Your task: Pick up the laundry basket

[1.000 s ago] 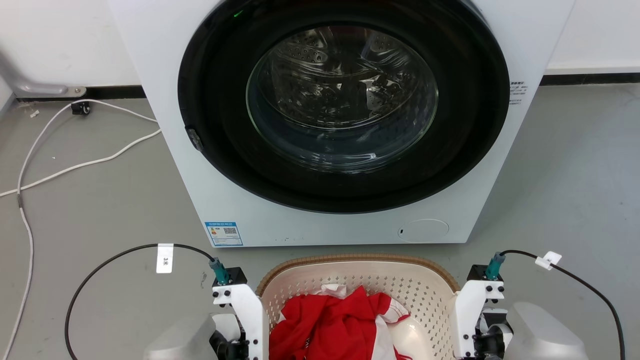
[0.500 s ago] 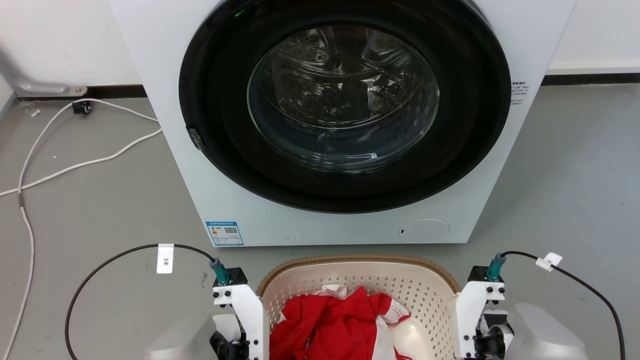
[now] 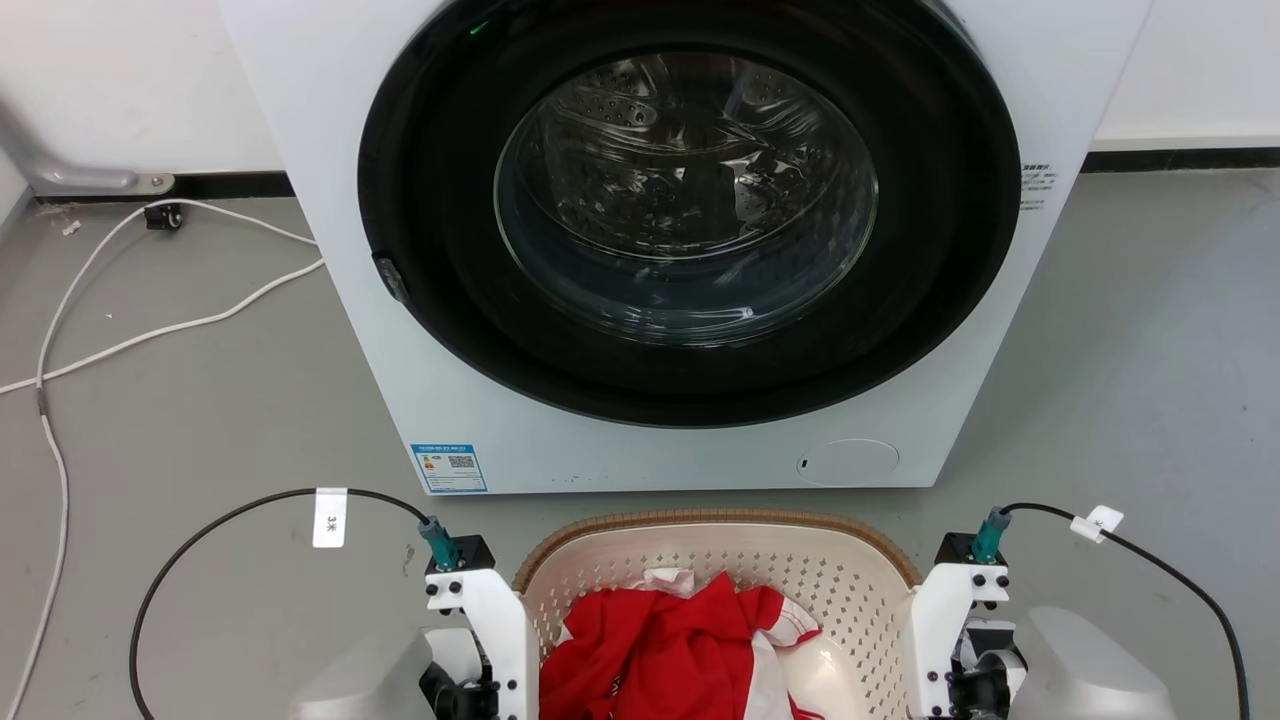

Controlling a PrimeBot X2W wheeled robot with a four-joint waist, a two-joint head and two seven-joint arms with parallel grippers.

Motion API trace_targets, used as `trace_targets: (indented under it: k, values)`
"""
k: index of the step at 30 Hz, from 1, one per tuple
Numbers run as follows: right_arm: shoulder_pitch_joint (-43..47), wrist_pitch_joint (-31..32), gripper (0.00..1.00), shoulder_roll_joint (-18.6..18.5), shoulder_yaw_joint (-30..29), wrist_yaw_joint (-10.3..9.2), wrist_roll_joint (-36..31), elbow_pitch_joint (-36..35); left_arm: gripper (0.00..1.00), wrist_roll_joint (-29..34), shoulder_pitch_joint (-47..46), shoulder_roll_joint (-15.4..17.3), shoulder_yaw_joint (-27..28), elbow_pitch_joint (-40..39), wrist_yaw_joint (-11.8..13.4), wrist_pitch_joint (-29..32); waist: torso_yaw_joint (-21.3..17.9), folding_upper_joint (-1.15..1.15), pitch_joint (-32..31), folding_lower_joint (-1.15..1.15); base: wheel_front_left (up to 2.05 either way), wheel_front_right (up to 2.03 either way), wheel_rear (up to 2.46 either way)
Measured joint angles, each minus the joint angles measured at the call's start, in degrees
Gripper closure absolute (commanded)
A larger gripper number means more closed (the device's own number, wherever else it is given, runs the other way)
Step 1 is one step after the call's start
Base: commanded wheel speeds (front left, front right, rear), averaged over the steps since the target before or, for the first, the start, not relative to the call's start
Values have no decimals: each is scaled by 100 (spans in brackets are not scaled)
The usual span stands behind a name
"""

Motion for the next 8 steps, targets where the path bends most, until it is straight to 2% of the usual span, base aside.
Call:
trace_targets:
  k: [8]
  values:
    - [2,0,100,0,23,0,44,0,100,-32,0,14,-30,-13,0,-14,-2,0,10,0,0,0,0]
